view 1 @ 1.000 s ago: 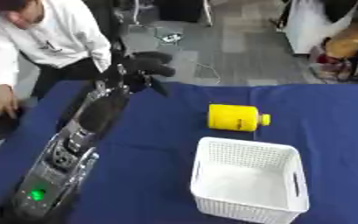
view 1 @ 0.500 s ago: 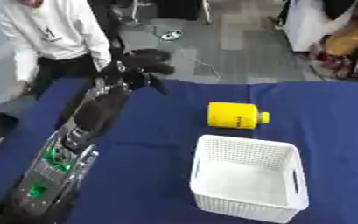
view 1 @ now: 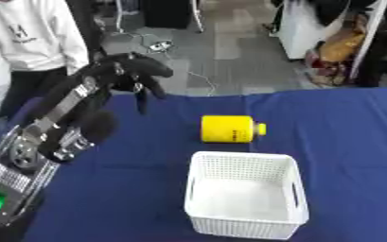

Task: Pick up objects on the table and place them in the box.

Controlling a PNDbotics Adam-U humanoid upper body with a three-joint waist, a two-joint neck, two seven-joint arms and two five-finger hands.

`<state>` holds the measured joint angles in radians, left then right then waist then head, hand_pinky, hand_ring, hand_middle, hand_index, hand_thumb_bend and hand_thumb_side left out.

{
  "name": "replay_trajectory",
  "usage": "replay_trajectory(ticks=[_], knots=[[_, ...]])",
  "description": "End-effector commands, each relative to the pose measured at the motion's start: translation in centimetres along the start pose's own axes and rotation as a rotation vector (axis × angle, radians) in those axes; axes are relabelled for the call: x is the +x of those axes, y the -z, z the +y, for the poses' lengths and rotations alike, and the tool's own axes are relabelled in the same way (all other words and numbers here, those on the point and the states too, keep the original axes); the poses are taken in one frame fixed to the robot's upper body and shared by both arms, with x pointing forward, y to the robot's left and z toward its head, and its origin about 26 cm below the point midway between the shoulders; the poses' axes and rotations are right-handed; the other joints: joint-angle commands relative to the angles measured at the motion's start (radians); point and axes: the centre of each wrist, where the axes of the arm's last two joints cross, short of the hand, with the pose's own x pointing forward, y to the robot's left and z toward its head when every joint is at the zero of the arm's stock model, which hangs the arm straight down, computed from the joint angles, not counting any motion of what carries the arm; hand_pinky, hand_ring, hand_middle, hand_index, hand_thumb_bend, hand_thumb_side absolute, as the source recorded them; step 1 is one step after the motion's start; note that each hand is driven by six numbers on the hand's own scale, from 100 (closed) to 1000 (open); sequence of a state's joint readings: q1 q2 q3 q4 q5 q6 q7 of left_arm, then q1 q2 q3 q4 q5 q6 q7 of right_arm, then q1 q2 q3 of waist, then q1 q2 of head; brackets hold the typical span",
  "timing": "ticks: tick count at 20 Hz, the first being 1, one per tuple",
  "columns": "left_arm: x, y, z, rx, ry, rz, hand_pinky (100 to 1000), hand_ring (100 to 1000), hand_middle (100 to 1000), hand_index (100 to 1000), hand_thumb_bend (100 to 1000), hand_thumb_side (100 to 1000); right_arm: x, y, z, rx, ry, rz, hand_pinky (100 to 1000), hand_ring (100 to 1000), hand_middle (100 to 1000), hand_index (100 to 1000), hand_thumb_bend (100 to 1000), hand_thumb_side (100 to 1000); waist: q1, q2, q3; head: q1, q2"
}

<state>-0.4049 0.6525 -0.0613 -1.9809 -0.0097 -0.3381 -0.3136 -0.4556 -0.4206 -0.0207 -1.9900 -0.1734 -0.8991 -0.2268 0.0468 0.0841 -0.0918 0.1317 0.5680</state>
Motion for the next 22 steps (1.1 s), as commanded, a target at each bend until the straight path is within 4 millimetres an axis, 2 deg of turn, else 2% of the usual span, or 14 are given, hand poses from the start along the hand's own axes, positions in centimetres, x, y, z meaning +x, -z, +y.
replay_trajectory(ticks=[1,3,7,8,9,10,11,12,15,22], knots=[[1.1,1.0,2.1,-0.117,0.15,0.023,468,651,799,881,448,921,0.1,0.5,0.0,0.002,0.007,-0.019,272,384,485,652,100,983,0.003,-0.012,-0.003,0.001,-0.008],[1.5,1.7,3.0,-0.178,0.216,0.043,525,678,815,890,479,933,0.1,0.5,0.0,0.014,0.006,-0.013,278,387,489,649,100,979,0.007,-0.011,-0.003,0.008,-0.002],[2.0,2.8,4.5,-0.317,0.347,0.118,538,686,820,904,517,931,0.1,0.4,0.1,0.04,0.006,0.0,279,387,490,652,100,981,0.013,-0.012,-0.006,0.02,0.012],[2.0,3.1,4.8,-0.341,0.375,0.133,562,674,802,896,617,884,0.1,0.4,0.1,0.042,0.008,0.001,279,387,489,642,100,983,0.015,-0.013,-0.008,0.022,0.014],[1.9,3.4,5.3,-0.365,0.42,0.153,563,673,801,895,629,879,0.1,0.4,0.2,0.046,0.009,0.003,279,387,489,641,100,983,0.017,-0.014,-0.009,0.025,0.017],[1.7,3.7,5.7,-0.381,0.462,0.172,552,652,784,888,684,851,0.1,0.4,0.2,0.048,0.01,0.004,279,387,488,641,100,984,0.018,-0.015,-0.011,0.026,0.018],[1.4,3.9,6.0,-0.388,0.494,0.188,557,658,788,889,682,853,0.1,0.4,0.2,0.051,0.011,0.005,279,387,489,641,100,984,0.018,-0.015,-0.012,0.028,0.018],[1.0,4.1,6.2,-0.391,0.518,0.203,531,624,772,905,715,843,0.1,0.4,0.2,0.052,0.012,0.006,279,387,488,639,100,985,0.019,-0.016,-0.013,0.029,0.019],[-0.7,4.5,6.9,-0.418,0.559,0.267,533,620,768,910,715,846,0.1,0.5,0.3,0.053,0.019,0.008,279,387,488,638,100,985,0.021,-0.015,-0.017,0.04,0.02],[-5.4,4.8,8.8,-0.497,0.523,0.454,559,649,800,917,715,856,0.0,0.5,0.5,0.054,0.03,0.012,281,388,488,637,100,984,0.022,-0.007,-0.022,0.052,0.017]])
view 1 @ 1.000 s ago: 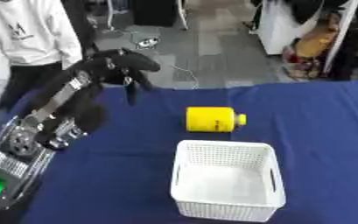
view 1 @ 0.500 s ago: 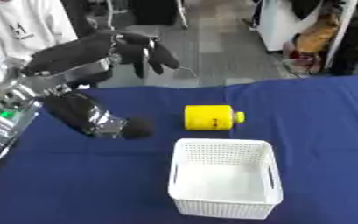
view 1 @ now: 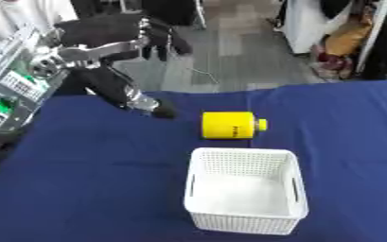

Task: Pick up objects on the table and place them in the box.

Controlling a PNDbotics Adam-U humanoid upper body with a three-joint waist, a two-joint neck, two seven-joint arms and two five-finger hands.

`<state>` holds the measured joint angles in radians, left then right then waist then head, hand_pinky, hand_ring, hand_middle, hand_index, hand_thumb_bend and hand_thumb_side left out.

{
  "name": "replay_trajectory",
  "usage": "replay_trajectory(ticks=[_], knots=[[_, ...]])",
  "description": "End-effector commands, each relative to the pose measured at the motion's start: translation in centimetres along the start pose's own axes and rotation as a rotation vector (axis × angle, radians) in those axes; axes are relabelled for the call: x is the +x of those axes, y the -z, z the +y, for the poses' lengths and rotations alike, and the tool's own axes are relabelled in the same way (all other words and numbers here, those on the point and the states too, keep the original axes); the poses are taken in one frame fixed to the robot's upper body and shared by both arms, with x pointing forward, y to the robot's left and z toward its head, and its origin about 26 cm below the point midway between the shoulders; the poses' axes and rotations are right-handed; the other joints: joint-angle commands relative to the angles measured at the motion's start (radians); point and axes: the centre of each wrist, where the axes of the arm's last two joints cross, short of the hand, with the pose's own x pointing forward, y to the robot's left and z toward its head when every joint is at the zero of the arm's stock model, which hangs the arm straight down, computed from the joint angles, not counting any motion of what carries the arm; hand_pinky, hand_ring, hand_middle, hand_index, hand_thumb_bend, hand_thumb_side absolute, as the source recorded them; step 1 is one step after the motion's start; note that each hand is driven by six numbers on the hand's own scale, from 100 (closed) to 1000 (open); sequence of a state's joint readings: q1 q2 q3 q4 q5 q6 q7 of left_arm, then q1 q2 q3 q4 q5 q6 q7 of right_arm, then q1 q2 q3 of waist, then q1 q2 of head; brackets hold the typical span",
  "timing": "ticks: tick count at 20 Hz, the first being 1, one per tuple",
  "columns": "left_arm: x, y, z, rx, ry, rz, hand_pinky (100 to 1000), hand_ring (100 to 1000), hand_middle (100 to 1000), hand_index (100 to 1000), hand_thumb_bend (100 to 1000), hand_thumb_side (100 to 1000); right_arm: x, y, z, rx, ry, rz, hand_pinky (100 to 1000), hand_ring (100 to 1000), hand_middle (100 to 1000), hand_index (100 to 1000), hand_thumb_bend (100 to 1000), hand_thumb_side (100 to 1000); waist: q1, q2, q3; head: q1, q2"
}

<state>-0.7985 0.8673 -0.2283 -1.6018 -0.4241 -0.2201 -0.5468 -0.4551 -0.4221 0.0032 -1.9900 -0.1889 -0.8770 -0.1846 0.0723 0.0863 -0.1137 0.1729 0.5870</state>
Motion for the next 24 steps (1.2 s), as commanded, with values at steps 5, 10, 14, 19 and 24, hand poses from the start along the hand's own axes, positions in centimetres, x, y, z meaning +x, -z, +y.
replay_trajectory(ticks=[5,10,14,19,24], knots=[[-4.0,0.7,0.9,-0.083,0.018,0.135,570,661,797,913,716,851,0.0,0.9,0.1,0.012,0.014,-0.021,284,389,489,639,100,984,-0.003,0.008,-0.009,0.032,-0.013],[-5.7,1.1,0.6,-0.113,0.036,0.198,582,670,798,909,751,791,-0.2,1.3,0.4,-0.002,0.032,-0.033,285,389,490,640,100,982,-0.005,0.032,-0.022,0.051,-0.036],[-6.7,1.1,0.6,-0.164,0.061,0.23,593,680,799,908,781,761,-0.4,1.7,0.8,-0.012,0.05,-0.05,286,390,490,640,100,981,-0.006,0.052,-0.039,0.054,-0.079],[-7.7,1.0,0.9,-0.199,0.038,0.254,602,693,804,912,794,758,-0.6,2.3,1.3,-0.025,0.074,-0.072,287,391,489,641,100,979,0.0,0.078,-0.06,0.075,-0.101],[-8.0,0.9,1.0,-0.232,0.021,0.268,605,707,807,914,795,762,-0.9,2.9,1.9,-0.034,0.103,-0.09,287,391,487,643,100,978,0.011,0.099,-0.08,0.105,-0.108]])
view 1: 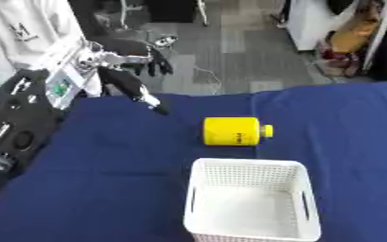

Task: Pick up objects on the table and place them in the box.

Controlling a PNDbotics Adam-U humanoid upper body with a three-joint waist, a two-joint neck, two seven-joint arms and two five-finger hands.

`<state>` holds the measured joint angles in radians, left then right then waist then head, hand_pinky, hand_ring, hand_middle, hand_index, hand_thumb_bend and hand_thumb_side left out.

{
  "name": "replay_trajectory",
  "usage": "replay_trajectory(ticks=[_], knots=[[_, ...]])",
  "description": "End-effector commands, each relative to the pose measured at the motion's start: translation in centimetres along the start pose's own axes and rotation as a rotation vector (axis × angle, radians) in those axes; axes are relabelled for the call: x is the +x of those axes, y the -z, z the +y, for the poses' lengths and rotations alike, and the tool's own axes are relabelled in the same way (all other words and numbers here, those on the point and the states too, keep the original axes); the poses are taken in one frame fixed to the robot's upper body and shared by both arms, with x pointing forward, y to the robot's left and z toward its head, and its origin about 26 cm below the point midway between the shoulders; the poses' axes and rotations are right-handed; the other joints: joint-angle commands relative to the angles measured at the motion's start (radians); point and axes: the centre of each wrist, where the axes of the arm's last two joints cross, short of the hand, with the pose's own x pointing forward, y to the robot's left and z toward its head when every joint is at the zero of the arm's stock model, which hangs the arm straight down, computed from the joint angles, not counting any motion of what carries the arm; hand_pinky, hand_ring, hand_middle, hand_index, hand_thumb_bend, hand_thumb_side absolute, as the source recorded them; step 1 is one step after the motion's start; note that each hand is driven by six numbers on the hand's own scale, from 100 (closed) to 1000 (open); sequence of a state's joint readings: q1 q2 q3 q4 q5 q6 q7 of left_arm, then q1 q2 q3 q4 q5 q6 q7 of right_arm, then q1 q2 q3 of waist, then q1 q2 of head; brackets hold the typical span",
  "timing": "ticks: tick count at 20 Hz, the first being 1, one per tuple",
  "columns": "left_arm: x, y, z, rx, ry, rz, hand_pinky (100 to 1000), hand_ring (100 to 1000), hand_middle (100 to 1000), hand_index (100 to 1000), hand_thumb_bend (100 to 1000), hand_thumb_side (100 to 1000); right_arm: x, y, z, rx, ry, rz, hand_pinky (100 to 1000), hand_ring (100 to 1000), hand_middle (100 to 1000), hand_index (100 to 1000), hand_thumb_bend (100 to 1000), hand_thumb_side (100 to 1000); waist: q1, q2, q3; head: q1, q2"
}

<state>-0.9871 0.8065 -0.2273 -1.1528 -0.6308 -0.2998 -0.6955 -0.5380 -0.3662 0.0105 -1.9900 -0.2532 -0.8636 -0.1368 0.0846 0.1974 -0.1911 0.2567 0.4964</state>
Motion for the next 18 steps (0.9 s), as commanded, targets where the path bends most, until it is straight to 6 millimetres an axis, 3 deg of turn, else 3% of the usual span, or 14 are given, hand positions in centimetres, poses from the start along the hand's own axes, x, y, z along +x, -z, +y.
replay_trajectory(ticks=[1,13,14,15,18], knots=[[-0.5,-1.1,1.7,0.02,0.013,0.025,609,710,807,914,795,762,-0.1,1.0,0.5,0.006,0.026,-0.035,287,391,486,643,100,977,0.001,-0.008,-0.006,0.028,-0.02],[-0.2,-0.8,2.2,-0.069,0.007,0.021,629,726,813,923,800,766,-0.6,1.8,1.5,-0.001,0.082,-0.058,289,392,486,646,100,977,0.015,0.028,-0.039,0.064,-0.062],[-0.1,-0.7,2.2,-0.078,0.008,0.017,629,726,814,923,761,753,-0.6,1.9,1.5,-0.002,0.085,-0.06,289,392,486,646,100,963,0.016,0.031,-0.041,0.065,-0.064],[0.1,-0.7,2.3,-0.085,0.01,0.013,630,726,813,923,802,768,-0.6,1.9,1.5,-0.003,0.087,-0.062,289,392,486,646,100,976,0.017,0.033,-0.043,0.066,-0.065],[0.5,-0.4,2.4,-0.106,0.013,0.001,633,729,814,923,805,770,-0.7,2.0,1.7,-0.007,0.098,-0.064,290,393,487,647,100,976,0.02,0.039,-0.048,0.071,-0.069]])
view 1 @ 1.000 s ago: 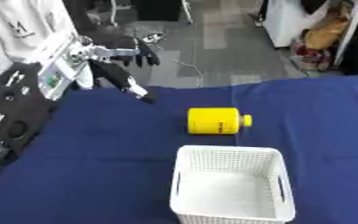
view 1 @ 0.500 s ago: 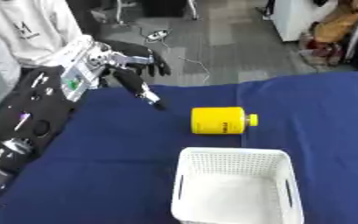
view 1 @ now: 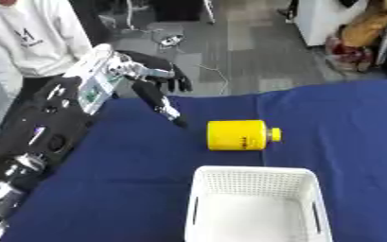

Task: Pick up objects on the table and place them in the box.

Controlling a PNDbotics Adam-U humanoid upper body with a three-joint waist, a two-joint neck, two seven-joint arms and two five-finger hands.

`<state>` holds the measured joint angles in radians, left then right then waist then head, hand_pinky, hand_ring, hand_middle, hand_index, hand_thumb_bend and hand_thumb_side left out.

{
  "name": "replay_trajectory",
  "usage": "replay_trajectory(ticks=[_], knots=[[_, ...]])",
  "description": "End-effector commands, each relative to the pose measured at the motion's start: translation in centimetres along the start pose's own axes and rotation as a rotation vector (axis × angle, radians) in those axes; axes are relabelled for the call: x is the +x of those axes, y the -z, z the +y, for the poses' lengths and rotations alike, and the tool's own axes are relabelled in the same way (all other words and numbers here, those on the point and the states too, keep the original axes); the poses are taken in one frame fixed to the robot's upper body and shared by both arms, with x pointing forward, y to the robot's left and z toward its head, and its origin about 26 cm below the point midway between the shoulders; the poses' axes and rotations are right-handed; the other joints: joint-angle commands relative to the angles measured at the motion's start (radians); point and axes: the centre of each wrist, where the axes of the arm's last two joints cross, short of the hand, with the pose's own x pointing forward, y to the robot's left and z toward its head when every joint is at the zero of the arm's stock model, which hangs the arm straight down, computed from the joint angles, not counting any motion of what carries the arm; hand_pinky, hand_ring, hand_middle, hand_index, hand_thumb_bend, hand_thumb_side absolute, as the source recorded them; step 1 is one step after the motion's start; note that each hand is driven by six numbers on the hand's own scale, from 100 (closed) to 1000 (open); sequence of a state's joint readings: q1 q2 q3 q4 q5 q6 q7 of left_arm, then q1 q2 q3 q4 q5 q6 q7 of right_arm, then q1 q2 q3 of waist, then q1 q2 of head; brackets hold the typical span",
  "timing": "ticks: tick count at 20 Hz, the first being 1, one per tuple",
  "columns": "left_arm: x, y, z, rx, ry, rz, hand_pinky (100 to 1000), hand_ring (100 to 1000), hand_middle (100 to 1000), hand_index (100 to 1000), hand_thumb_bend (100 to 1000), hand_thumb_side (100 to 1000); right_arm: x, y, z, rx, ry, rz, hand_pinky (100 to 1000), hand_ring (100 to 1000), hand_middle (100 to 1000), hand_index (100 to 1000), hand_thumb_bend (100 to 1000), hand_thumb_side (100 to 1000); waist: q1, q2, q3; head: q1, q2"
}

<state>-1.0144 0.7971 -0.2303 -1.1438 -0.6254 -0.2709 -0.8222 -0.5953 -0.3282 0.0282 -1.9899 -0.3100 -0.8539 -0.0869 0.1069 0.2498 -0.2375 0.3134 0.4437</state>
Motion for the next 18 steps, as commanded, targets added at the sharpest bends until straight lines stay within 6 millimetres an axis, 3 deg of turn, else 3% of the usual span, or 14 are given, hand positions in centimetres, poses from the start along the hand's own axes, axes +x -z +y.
replay_trajectory(ticks=[1,4,5,18], knots=[[0.3,-0.8,1.5,-0.005,0.033,-0.007,633,729,815,923,805,771,-0.1,0.8,0.3,0.004,0.021,-0.027,291,393,487,647,100,976,-0.002,-0.011,-0.003,0.016,-0.016],[0.4,-0.7,1.6,-0.021,0.029,-0.012,634,729,816,924,807,776,-0.1,0.9,0.3,0.004,0.026,-0.026,291,394,487,648,100,941,0.0,-0.007,-0.007,0.023,-0.017],[0.5,-0.7,1.6,-0.026,0.028,-0.013,633,729,816,924,806,779,-0.1,1.0,0.3,0.005,0.027,-0.026,292,394,487,648,100,975,0.001,-0.006,-0.007,0.024,-0.017],[1.0,0.7,1.0,-0.06,-0.023,-0.083,622,721,821,932,805,805,-0.2,1.3,0.6,-0.002,0.049,-0.035,292,394,487,648,100,975,0.007,0.003,-0.023,0.034,-0.022]])
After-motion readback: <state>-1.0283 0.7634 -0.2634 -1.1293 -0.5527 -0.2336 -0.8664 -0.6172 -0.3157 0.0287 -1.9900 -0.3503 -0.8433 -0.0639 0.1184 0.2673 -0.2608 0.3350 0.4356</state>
